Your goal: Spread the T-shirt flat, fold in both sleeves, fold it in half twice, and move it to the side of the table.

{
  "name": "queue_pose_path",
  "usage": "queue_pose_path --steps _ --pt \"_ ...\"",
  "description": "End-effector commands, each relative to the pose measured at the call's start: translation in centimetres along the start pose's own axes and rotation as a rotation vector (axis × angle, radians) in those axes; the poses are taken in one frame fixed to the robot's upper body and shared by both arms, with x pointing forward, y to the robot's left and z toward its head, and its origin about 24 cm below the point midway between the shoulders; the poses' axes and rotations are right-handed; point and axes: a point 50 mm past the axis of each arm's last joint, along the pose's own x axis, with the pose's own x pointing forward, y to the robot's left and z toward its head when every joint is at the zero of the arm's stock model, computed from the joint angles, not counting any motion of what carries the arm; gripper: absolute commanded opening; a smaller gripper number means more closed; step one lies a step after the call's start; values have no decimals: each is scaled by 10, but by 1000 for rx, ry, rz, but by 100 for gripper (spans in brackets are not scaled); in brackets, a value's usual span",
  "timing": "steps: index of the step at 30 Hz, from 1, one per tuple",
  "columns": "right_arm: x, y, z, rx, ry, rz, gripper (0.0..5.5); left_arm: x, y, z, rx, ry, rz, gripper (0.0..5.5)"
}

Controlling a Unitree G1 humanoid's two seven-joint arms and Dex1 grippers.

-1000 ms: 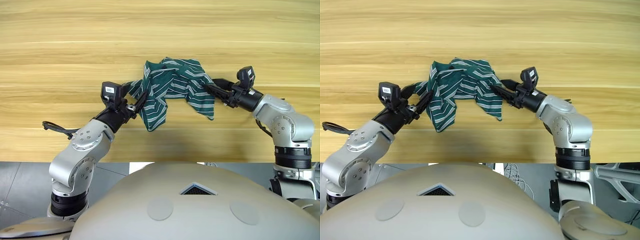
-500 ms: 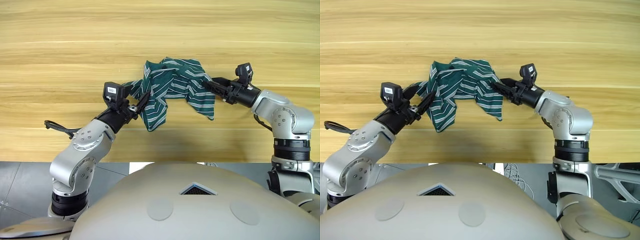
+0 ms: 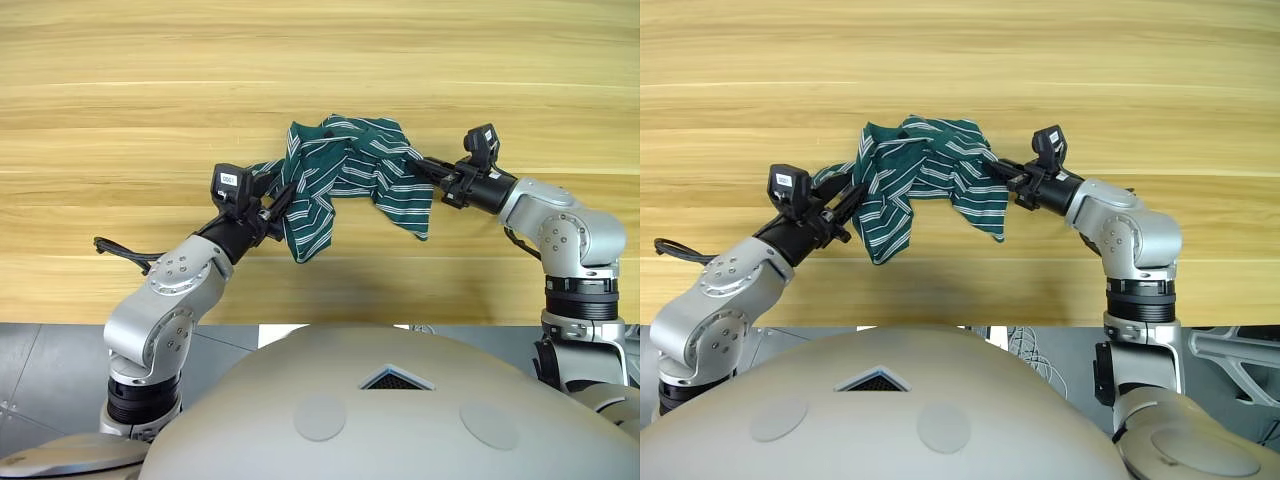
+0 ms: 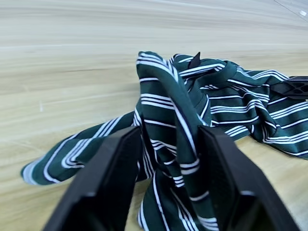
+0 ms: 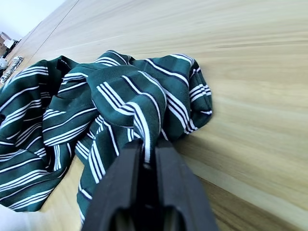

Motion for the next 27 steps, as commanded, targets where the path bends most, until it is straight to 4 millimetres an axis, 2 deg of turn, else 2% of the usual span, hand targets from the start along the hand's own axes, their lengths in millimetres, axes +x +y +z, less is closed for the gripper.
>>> queue_pose_path --steps 1,9,13,15,18,22,27 --pt "1 5 5 -27 4 7 4 2 -3 -1 -14 12 -31 143" --pt "1 9 7 -37 -3 27 4 3 0 -3 -42 20 -40 17" --pt "-3 8 10 -81 -14 34 4 2 9 -2 -51 7 -14 0" --pt "-12 8 17 -164 -32 37 4 -3 20 3 -49 -25 20 0" --pt "-34 7 38 -353 -83 19 4 -13 40 18 -14 -83 74 0" --pt "-76 20 83 -683 -207 29 4 -30 73 58 72 -209 168 0" --pt "-95 40 126 -969 -315 -18 3 -32 67 96 241 -322 97 0"
